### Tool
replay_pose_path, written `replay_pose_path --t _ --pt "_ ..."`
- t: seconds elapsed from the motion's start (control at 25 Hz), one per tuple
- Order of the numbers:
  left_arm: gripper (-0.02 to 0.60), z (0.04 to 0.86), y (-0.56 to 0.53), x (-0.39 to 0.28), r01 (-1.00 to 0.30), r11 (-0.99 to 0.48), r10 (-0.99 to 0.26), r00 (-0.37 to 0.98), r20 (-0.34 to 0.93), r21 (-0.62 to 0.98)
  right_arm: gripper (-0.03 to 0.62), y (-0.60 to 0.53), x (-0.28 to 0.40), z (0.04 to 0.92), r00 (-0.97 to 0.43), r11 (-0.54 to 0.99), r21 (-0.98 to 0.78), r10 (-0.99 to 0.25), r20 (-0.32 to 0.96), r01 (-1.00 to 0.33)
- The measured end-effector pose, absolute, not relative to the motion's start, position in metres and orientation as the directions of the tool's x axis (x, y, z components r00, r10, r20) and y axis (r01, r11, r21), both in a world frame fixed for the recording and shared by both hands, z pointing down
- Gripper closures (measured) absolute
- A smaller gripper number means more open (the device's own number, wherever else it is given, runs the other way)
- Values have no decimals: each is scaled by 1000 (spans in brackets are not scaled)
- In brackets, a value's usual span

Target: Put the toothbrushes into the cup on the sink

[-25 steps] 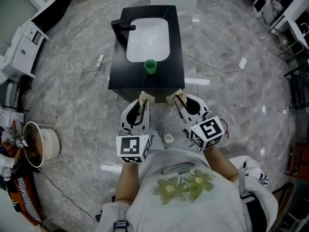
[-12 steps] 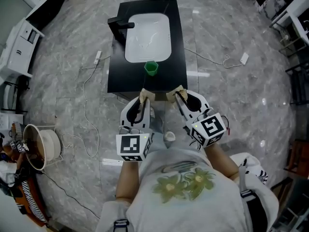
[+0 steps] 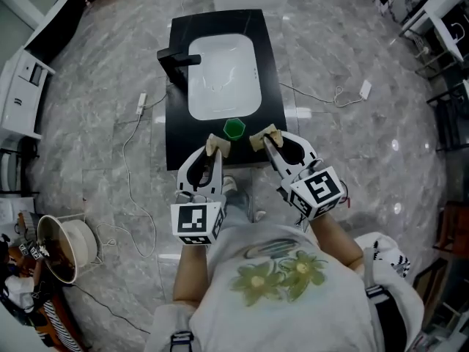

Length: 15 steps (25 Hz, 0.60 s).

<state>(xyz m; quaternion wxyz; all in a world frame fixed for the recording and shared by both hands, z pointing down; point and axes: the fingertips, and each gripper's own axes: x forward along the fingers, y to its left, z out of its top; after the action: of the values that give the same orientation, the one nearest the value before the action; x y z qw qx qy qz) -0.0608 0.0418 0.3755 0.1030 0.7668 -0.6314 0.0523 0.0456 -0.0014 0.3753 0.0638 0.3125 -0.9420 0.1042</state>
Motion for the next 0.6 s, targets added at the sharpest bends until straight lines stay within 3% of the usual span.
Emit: replay_pose_path --t 0.6 --pt "499 378 -18 -95 -969 -218 -951 237 198 115 534 -61 4 378 -783 773 -140 -591 192 -618"
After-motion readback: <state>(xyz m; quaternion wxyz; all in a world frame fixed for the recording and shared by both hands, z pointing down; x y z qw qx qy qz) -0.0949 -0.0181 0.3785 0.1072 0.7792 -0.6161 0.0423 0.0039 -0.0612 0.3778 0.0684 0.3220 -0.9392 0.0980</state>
